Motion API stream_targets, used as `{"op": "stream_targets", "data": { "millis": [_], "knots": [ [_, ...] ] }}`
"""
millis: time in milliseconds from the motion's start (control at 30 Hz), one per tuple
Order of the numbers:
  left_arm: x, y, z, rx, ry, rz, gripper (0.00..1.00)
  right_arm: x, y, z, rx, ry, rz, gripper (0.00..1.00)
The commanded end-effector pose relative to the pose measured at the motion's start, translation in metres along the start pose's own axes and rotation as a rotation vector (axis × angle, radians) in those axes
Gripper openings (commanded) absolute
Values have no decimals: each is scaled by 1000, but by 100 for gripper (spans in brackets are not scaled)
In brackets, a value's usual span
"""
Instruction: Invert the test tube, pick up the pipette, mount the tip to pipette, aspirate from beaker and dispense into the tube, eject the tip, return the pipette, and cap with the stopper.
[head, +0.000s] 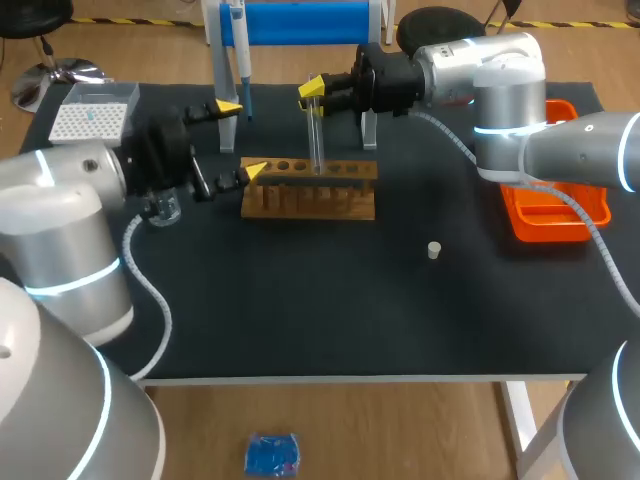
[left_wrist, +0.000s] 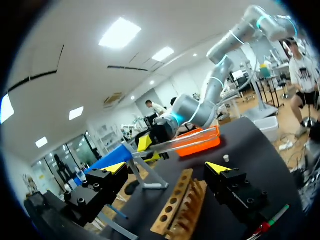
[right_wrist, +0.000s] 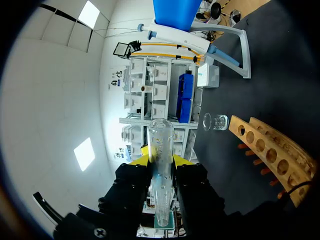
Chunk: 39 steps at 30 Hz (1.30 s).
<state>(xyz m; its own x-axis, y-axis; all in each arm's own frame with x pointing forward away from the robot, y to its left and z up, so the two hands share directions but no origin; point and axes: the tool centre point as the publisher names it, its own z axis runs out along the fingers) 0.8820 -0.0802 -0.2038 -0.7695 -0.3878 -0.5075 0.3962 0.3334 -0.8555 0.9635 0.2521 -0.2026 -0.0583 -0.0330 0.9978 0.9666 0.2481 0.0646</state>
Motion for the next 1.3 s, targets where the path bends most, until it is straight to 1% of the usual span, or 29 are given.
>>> {"op": "stream_targets", "data": {
  "millis": [33, 233, 433, 567, 767, 1133, 1167, 1233, 1267, 1300],
  "knots": [
    [6, 5, -2, 175, -146, 296, 100, 1, -1, 0, -2, -3, -1, 0],
    [6, 5, -2, 175, -146, 296, 100, 3, 3, 1, 31, -16, 41, 0],
    [6, 5, -2, 175, -146, 296, 100, 3, 5, 2, 42, -34, 63, 0],
    [6, 5, -2, 175, -146, 296, 100, 1, 5, 0, 38, -44, 75, 0],
    [6, 5, -2, 175, -146, 296, 100, -2, 4, -2, 20, -36, 88, 0],
    [6, 5, -2, 175, -146, 296, 100, -2, 4, -2, 20, -36, 88, 0],
    [4, 3, 0, 212, -130, 346, 100, -2, 4, -2, 20, -36, 88, 0],
    [1, -1, 5, 226, -67, 494, 100, -2, 4, -2, 20, -36, 88, 0],
    [1, -3, 7, 229, -21, 559, 100, -2, 4, -2, 20, -36, 88, 0],
    [1, -4, 9, 210, 19, 613, 100, -2, 4, -2, 20, -36, 88, 0]
  ]
}}
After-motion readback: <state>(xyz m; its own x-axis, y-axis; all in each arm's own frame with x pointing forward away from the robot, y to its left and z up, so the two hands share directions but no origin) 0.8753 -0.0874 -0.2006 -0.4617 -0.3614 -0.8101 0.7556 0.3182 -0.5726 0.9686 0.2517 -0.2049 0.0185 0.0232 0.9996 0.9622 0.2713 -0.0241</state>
